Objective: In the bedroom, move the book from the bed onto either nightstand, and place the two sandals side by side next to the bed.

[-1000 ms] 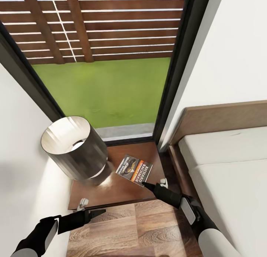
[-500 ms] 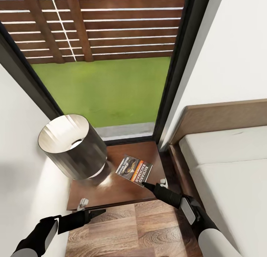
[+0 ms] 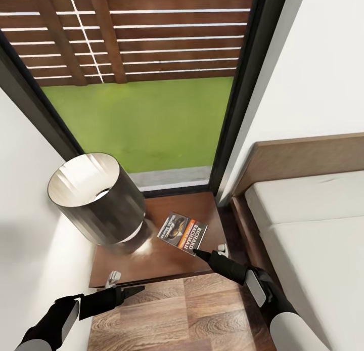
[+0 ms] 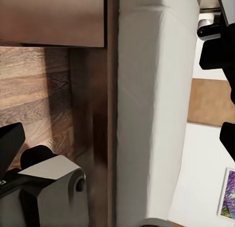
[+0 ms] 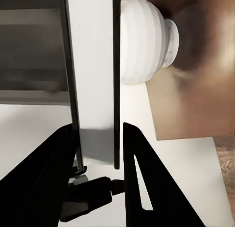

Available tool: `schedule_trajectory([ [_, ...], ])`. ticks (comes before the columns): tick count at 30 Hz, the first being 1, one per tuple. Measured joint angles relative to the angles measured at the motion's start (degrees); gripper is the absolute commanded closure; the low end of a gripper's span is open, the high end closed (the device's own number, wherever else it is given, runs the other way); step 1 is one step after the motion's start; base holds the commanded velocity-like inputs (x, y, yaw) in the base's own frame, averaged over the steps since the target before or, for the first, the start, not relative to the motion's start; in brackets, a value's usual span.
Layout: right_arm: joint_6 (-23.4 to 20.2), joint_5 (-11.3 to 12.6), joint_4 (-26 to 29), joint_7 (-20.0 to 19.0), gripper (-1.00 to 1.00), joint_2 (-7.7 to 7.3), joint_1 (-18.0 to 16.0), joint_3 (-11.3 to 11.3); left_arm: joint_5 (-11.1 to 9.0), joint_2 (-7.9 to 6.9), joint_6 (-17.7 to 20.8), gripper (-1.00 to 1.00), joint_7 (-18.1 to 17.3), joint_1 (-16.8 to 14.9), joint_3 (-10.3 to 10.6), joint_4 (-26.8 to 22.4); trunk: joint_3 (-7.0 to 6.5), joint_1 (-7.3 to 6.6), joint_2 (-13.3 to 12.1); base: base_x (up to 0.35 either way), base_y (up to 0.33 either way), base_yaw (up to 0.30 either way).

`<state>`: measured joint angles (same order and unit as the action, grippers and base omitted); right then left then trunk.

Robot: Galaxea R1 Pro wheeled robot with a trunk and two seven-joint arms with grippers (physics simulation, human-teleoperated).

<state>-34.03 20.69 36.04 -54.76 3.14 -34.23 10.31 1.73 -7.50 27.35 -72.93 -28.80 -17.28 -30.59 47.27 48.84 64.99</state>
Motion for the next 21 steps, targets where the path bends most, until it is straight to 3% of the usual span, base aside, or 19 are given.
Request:
schedule_trajectory([
  [21, 0.0, -0.1, 0.0, 0.0, 1.0, 0.13, 0.0, 0.0, 0.0, 0.35, 0.0, -1.0, 0.0, 0.0, 0.0, 0.0, 3.77, 4.61, 8.4, 0.0, 0.0, 0.0],
])
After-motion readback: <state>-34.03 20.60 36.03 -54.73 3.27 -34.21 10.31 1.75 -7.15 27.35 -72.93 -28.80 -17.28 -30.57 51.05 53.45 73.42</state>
